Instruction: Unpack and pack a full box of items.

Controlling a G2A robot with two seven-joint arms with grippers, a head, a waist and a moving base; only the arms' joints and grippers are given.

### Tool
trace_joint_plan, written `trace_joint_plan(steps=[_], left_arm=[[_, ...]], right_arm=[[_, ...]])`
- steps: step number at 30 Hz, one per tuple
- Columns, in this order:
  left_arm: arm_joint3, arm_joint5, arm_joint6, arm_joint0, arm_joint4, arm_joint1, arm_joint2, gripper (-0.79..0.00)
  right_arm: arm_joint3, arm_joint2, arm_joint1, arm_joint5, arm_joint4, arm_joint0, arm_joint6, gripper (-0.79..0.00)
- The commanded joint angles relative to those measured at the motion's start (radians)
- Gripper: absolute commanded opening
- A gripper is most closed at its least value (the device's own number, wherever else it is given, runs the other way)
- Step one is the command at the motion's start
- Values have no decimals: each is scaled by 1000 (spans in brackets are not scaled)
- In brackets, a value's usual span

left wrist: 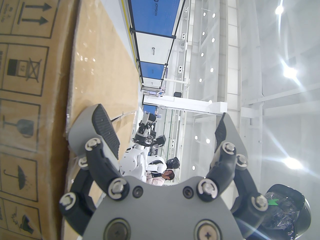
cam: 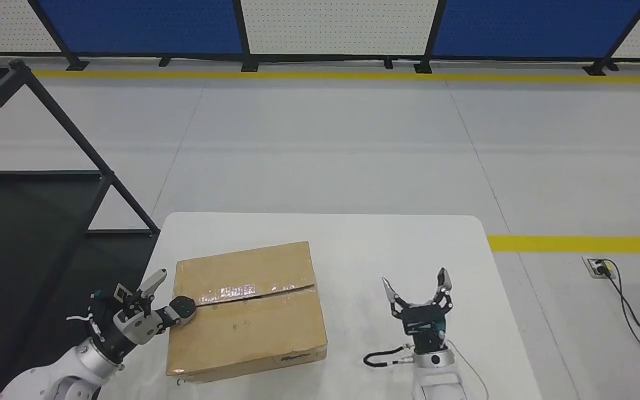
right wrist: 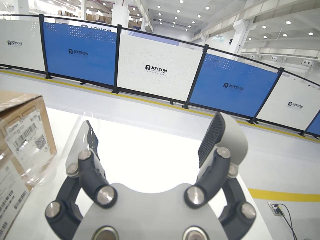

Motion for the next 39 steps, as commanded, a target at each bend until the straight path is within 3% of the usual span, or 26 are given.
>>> trace_joint_plan(steps=[1, 9, 27, 33, 39], left_arm=[[0, 0, 0, 0, 0, 0, 0, 0], [0, 0, 0, 0, 0, 0, 0, 0], [0, 0, 0, 0, 0, 0, 0, 0], [-25, -2, 22, 24, -2, -1, -8, 0], [-57, -20, 18, 71, -13, 0, -38, 0]], right_arm=[[-43, -13, -2, 23, -21, -17, 12, 0], [-211, -84, -11, 82, -126, -58, 107, 0], [-212, -84, -11, 83, -130, -57, 106, 0], [-249, -126, -19, 137, -276, -6, 140, 0], [-240, -187, -34, 145, -461, 74, 283, 0]])
